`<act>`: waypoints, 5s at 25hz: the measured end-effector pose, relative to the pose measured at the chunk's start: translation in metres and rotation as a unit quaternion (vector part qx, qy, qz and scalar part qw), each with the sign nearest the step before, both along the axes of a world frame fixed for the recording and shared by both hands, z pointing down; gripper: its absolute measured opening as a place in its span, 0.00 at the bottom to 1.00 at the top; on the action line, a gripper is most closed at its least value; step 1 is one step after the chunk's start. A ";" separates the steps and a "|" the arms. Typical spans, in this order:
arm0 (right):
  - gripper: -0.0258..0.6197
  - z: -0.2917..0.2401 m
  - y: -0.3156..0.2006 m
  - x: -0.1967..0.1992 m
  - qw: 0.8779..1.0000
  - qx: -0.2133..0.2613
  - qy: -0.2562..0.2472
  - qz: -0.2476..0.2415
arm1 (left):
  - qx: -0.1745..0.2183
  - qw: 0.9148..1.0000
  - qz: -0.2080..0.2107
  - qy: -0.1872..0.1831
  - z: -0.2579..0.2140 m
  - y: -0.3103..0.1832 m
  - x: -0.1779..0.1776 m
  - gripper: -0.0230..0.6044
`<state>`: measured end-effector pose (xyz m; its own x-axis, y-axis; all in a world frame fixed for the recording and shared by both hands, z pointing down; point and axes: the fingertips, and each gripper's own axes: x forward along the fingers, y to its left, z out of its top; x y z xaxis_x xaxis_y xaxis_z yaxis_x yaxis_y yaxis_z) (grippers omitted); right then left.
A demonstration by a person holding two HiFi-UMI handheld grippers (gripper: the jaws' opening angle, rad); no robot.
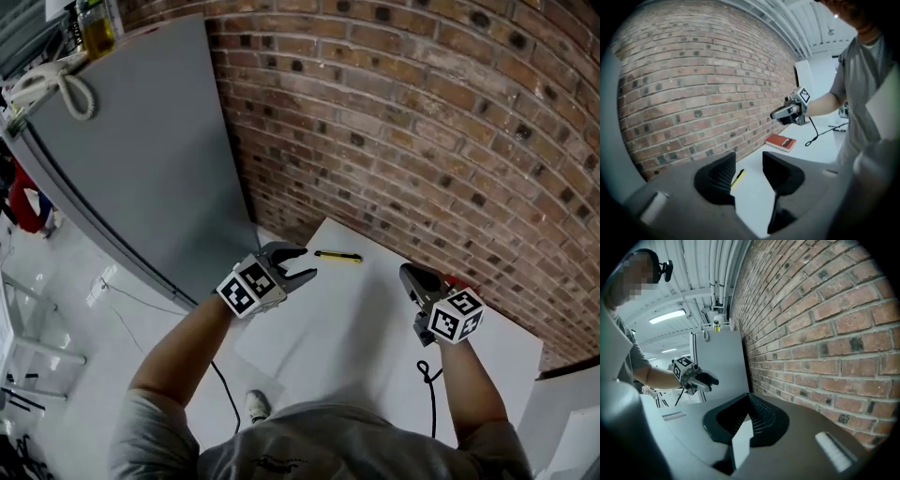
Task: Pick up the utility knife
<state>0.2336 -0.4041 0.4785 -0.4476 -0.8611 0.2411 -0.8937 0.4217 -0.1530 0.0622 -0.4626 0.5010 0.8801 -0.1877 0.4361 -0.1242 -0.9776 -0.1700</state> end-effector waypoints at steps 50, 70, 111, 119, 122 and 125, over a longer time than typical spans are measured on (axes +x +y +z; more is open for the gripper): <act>0.05 0.152 -0.078 0.047 0.997 -0.072 -0.017 -0.008 | -0.068 0.930 0.151 -0.329 0.279 -0.147 0.145 0.22; 0.05 0.031 -0.080 0.001 1.000 -0.019 0.021 -0.005 | -0.067 0.988 0.069 -0.121 0.050 -0.118 0.091 0.22; 0.05 -0.267 -0.083 -0.045 0.995 0.096 0.036 0.011 | -0.091 0.924 0.002 0.371 -0.339 -0.049 -0.046 0.22; 0.05 -0.272 -0.084 -0.039 0.995 0.096 0.026 0.022 | -0.091 0.925 0.006 0.368 -0.342 -0.046 -0.044 0.22; 0.05 -0.272 -0.083 -0.039 0.995 0.097 0.025 0.022 | -0.092 0.926 0.005 0.366 -0.341 -0.046 -0.044 0.22; 0.05 -0.274 -0.083 -0.039 0.995 0.098 0.024 0.022 | -0.091 0.927 0.005 0.364 -0.342 -0.045 -0.044 0.22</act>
<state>0.1942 -0.4870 0.2049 -0.4000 -0.9124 0.0872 -0.9165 0.3990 -0.0294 0.0184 -0.5078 0.1594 0.9549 -0.1598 -0.2504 -0.1322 -0.9835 0.1237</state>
